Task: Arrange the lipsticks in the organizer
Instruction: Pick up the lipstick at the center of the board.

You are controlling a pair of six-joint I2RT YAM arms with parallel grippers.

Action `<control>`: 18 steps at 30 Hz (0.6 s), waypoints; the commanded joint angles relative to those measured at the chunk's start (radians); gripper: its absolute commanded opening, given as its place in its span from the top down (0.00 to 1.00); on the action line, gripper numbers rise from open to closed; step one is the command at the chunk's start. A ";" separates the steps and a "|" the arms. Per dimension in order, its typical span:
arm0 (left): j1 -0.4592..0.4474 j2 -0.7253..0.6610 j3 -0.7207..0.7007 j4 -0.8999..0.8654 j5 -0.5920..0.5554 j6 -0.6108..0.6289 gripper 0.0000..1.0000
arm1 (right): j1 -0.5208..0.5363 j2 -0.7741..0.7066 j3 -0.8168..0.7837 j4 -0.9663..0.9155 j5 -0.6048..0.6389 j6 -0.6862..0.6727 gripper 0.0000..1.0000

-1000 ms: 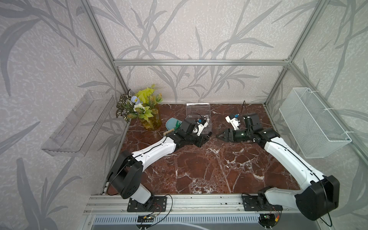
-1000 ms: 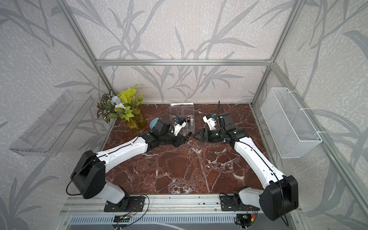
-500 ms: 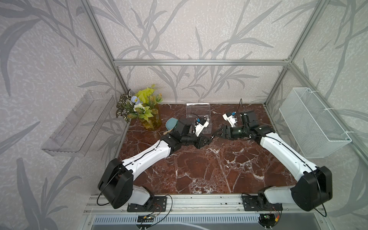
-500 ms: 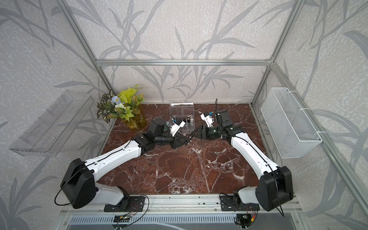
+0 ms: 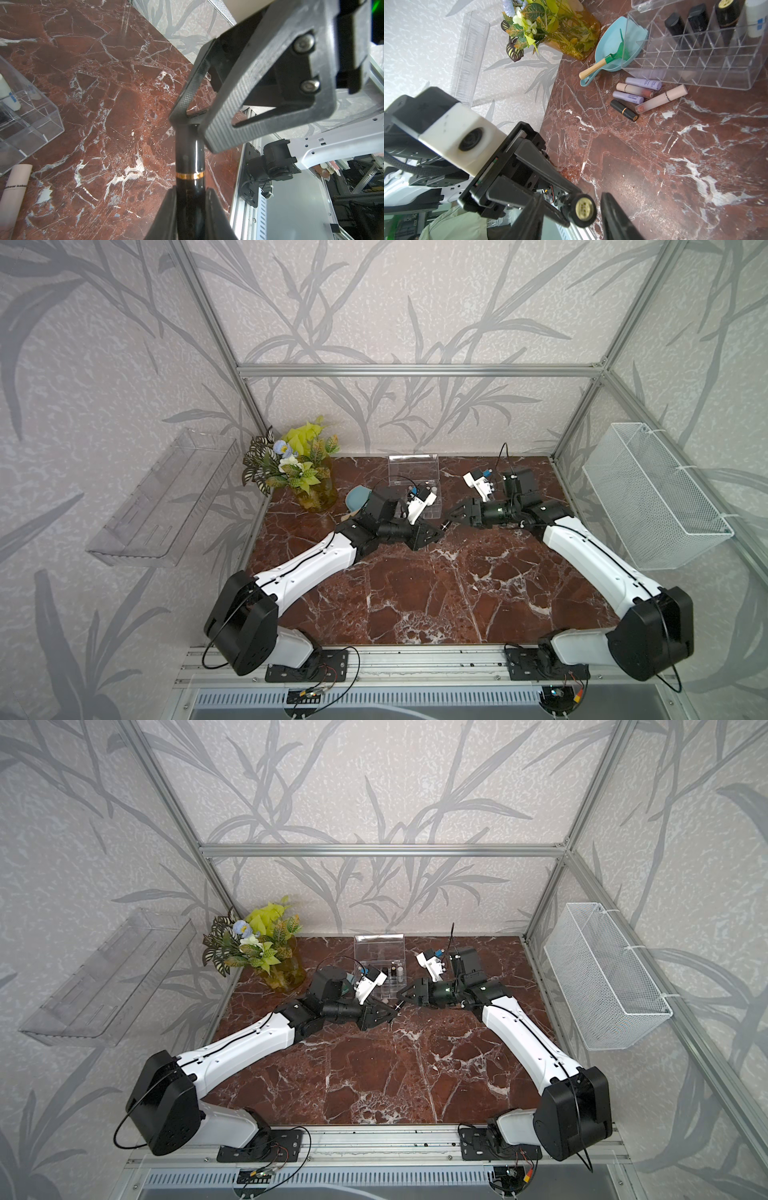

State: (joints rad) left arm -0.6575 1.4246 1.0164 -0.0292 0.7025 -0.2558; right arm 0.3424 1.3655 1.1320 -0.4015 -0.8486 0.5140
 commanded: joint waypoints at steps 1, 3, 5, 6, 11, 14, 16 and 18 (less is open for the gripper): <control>-0.002 -0.026 0.027 0.018 -0.010 0.000 0.86 | 0.002 0.002 -0.001 -0.006 -0.034 -0.014 0.55; -0.003 -0.026 0.030 0.018 -0.013 -0.002 0.86 | 0.003 -0.004 -0.008 -0.009 -0.036 -0.017 0.56; -0.002 -0.027 0.030 0.018 -0.013 -0.003 0.86 | 0.002 -0.005 -0.011 -0.012 -0.039 -0.022 0.57; -0.002 -0.027 0.030 0.018 -0.014 -0.004 0.86 | 0.002 -0.004 -0.011 -0.011 -0.041 -0.020 0.58; -0.002 -0.030 0.028 0.022 -0.018 -0.010 0.85 | 0.004 0.004 -0.015 -0.007 -0.047 -0.022 0.61; -0.002 -0.035 0.026 0.027 -0.016 -0.014 0.86 | 0.007 0.011 -0.015 -0.005 -0.047 -0.022 0.61; -0.002 -0.036 0.025 0.028 -0.014 -0.016 0.86 | 0.011 0.017 -0.016 -0.003 -0.046 -0.024 0.61; -0.002 -0.036 0.024 0.030 -0.013 -0.018 0.85 | 0.013 0.021 -0.016 0.000 -0.047 -0.023 0.62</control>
State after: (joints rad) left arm -0.6575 1.4158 1.0164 -0.0284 0.6952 -0.2661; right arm 0.3489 1.3754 1.1278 -0.4053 -0.8749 0.5037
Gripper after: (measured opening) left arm 0.213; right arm 0.381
